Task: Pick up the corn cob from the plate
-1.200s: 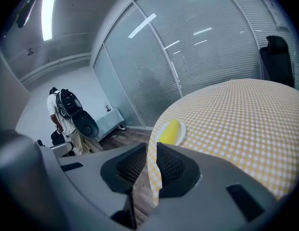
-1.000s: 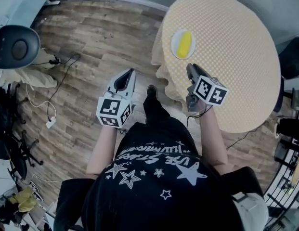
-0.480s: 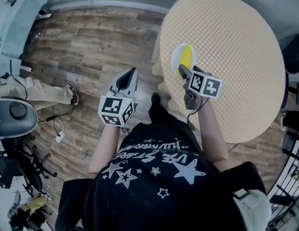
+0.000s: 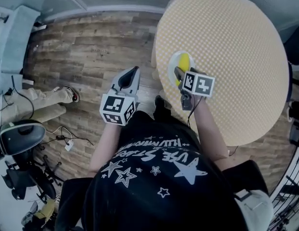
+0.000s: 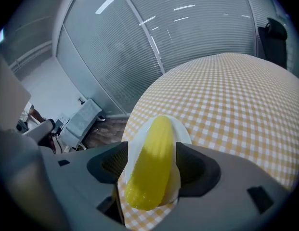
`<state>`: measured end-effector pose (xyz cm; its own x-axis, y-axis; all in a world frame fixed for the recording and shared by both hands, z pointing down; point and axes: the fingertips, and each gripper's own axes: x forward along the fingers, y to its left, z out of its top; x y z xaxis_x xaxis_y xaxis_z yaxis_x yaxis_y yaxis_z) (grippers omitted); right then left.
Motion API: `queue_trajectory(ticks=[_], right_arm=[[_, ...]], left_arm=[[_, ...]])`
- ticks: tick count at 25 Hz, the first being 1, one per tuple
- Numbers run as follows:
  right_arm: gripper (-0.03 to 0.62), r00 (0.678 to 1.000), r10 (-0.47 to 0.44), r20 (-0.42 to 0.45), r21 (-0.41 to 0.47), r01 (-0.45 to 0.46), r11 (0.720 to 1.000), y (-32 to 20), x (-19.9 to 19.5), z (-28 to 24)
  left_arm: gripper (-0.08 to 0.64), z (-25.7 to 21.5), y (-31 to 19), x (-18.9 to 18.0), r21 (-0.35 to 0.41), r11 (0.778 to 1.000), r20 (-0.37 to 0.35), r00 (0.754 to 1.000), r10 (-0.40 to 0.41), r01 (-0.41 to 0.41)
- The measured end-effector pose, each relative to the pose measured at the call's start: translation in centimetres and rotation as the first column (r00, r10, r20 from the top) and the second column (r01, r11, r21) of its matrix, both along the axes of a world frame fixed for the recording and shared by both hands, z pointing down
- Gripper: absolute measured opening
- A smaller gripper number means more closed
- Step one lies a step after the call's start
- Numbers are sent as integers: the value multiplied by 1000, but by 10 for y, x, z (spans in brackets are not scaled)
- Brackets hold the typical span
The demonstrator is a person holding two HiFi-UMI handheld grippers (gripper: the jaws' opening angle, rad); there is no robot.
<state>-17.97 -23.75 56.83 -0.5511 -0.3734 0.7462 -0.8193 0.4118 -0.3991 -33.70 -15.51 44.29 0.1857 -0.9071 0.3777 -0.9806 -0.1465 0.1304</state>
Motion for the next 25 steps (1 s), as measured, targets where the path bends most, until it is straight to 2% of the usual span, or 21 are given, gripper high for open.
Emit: queue_trajectory(ticks=[4,8,15,18,22,25], right_arm=[[286,1000,10,-14,-12,-10,1000,1,-3,2],[285,998,33,-51,-37,-35,999,4,0,13],[285,986,63,-153,-63,-73,995,6,-3,25],[285,972,77,-223,-58,-92,994,5,-4,33],[284,937,79,-340,-20,-91,996,2,-3,38],[284,929,81,-361,-33,-100,994,-1,-7,41]], left_arm=[[8,-1,-14,-6,-1,999,-5,999,34,-34],[8,8,-33,-5,-13,994,-18,994,104,-104],[8,18,-64,-1,-28,971,-61,970,234,-236],[8,23,-75,-3,-33,959,-72,958,279,-282],[8,29,-90,-8,-44,937,-63,937,344,-347],[8,32,-101,-13,-48,925,-70,925,374,-378]])
